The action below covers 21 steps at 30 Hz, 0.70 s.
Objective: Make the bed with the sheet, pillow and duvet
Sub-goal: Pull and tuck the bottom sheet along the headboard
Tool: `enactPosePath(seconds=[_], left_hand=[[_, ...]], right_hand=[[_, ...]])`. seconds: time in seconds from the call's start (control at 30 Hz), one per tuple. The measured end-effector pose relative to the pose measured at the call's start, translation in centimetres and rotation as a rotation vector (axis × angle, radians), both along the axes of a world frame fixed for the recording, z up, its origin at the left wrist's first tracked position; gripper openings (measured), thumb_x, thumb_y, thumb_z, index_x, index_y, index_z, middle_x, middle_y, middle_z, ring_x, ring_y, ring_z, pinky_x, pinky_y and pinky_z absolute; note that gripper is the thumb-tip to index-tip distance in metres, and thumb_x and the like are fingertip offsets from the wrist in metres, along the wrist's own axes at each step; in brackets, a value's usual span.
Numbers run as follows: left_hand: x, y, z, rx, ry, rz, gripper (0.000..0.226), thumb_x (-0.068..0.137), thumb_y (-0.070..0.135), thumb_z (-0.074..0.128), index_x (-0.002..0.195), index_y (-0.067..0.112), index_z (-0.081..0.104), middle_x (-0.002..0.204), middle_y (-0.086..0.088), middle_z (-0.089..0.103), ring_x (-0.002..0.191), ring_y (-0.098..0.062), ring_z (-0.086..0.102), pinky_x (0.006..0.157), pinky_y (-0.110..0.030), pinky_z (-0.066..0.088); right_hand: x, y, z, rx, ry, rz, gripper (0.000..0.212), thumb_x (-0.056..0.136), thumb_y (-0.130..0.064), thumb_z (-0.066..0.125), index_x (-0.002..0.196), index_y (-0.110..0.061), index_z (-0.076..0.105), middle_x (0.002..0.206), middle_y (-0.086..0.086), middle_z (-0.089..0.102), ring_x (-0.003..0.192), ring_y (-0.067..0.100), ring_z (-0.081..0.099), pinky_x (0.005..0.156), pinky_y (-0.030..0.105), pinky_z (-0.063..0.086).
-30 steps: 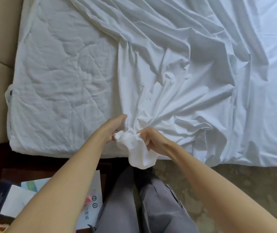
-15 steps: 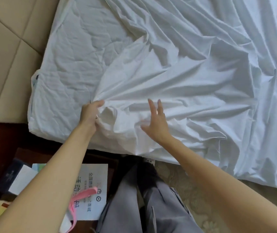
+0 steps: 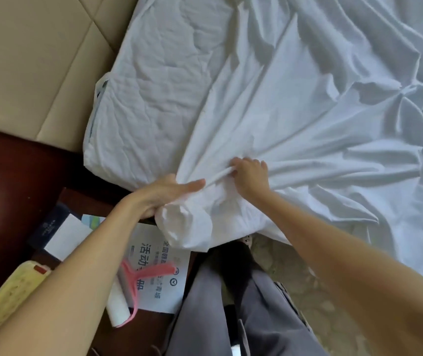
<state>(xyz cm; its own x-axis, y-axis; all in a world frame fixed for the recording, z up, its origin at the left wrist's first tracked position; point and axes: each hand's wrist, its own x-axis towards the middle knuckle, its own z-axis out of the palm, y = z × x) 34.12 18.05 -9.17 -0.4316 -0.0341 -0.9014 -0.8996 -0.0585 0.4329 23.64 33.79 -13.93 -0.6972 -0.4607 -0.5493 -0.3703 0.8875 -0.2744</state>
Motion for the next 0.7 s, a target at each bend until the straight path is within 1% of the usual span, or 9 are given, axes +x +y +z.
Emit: enactPosePath(seconds=[0.07, 0.1, 0.13, 0.23, 0.33, 0.4, 0.5, 0.6, 0.7], left_hand=[[0.2, -0.1, 0.3, 0.094, -0.035, -0.289, 0.071, 0.061, 0.043, 0.083, 0.122, 0.016, 0.058, 0.111, -0.004, 0.069, 0.102, -0.021, 0.066, 0.095, -0.036, 0.050], [0.1, -0.4, 0.2, 0.033, -0.047, -0.371, 0.063, 0.068, 0.033, 0.082, 0.122, 0.012, 0.058, 0.113, -0.006, 0.068, 0.101, -0.022, 0.065, 0.093, -0.033, 0.050], [0.0, -0.9, 0.1, -0.067, -0.054, -0.381, 0.056, 0.074, 0.025, 0.079, 0.123, 0.008, 0.057, 0.114, -0.009, 0.066, 0.101, -0.025, 0.062, 0.089, -0.033, 0.048], [0.1, -3.4, 0.0, -0.431, -0.095, -0.212, 0.044, 0.084, 0.020, 0.067, 0.121, 0.001, 0.054, 0.112, -0.015, 0.061, 0.097, -0.032, 0.059, 0.078, -0.035, 0.047], [0.8, -6.5, 1.2, -0.743, -0.148, -0.136, 0.030, 0.088, 0.018, 0.057, 0.111, -0.001, 0.053, 0.099, -0.015, 0.054, 0.083, -0.032, 0.053, 0.068, -0.032, 0.041], [1.5, -8.9, 2.3, -0.920, -0.157, -0.115, 0.025, 0.087, 0.014, 0.054, 0.106, -0.002, 0.053, 0.106, -0.019, 0.056, 0.092, -0.037, 0.055, 0.068, -0.034, 0.040], [3.1, -12.1, 3.9, -1.110, -0.200, -0.144, 0.033, 0.088, 0.013, 0.056, 0.116, -0.004, 0.049, 0.122, -0.026, 0.051, 0.112, -0.043, 0.050, 0.081, -0.042, 0.043], [4.7, -15.0, 4.8, -1.204, -0.281, -0.154, 0.038, 0.088, 0.011, 0.057, 0.121, -0.004, 0.046, 0.126, -0.029, 0.048, 0.117, -0.045, 0.046, 0.088, -0.047, 0.043], [6.3, -17.0, 4.1, -1.225, -0.305, -0.149, 0.036, 0.087, 0.010, 0.056, 0.119, -0.004, 0.049, 0.123, -0.030, 0.051, 0.115, -0.046, 0.048, 0.087, -0.047, 0.043]], right_hand=[[0.7, -0.3, 0.2, -0.071, -0.067, -0.011, 0.026, 0.094, -0.010, 0.039, 0.114, -0.009, 0.055, 0.110, 0.016, 0.062, 0.105, 0.034, 0.054, 0.085, 0.034, 0.036], [1.0, -0.5, 0.5, -0.097, -0.097, -0.028, 0.027, 0.094, -0.009, 0.039, 0.114, -0.008, 0.056, 0.109, 0.017, 0.063, 0.104, 0.035, 0.054, 0.082, 0.034, 0.036], [1.1, -0.9, 0.8, -0.120, -0.113, -0.056, 0.027, 0.094, -0.009, 0.039, 0.114, -0.008, 0.056, 0.109, 0.018, 0.063, 0.105, 0.035, 0.053, 0.080, 0.033, 0.036], [1.4, -2.8, 2.0, -0.222, -0.167, -0.117, 0.021, 0.095, -0.009, 0.041, 0.105, -0.005, 0.059, 0.099, 0.019, 0.063, 0.095, 0.033, 0.053, 0.068, 0.030, 0.030], [2.2, -6.4, 3.6, -0.355, -0.230, -0.129, 0.017, 0.095, -0.011, 0.047, 0.086, -0.002, 0.058, 0.080, 0.016, 0.055, 0.078, 0.026, 0.044, 0.063, 0.030, 0.025], [2.9, -9.4, 4.5, -0.413, -0.289, -0.125, 0.024, 0.094, -0.014, 0.050, 0.071, -0.007, 0.048, 0.066, 0.009, 0.046, 0.075, 0.024, 0.040, 0.062, 0.031, 0.022], [3.9, -13.9, 5.6, -0.459, -0.400, -0.051, 0.042, 0.095, -0.015, 0.050, 0.056, -0.015, 0.034, 0.056, -0.002, 0.034, 0.068, 0.022, 0.035, 0.054, 0.029, 0.023], [5.3, -17.9, 6.2, -0.497, -0.503, 0.009, 0.039, 0.096, -0.013, 0.048, 0.058, -0.012, 0.042, 0.056, -0.004, 0.036, 0.059, 0.015, 0.036, 0.049, 0.016, 0.029], [6.6, -20.2, 5.5, -0.511, -0.526, -0.007, 0.026, 0.096, -0.012, 0.048, 0.074, 0.000, 0.057, 0.061, 0.004, 0.045, 0.070, 0.020, 0.041, 0.051, 0.016, 0.028]])
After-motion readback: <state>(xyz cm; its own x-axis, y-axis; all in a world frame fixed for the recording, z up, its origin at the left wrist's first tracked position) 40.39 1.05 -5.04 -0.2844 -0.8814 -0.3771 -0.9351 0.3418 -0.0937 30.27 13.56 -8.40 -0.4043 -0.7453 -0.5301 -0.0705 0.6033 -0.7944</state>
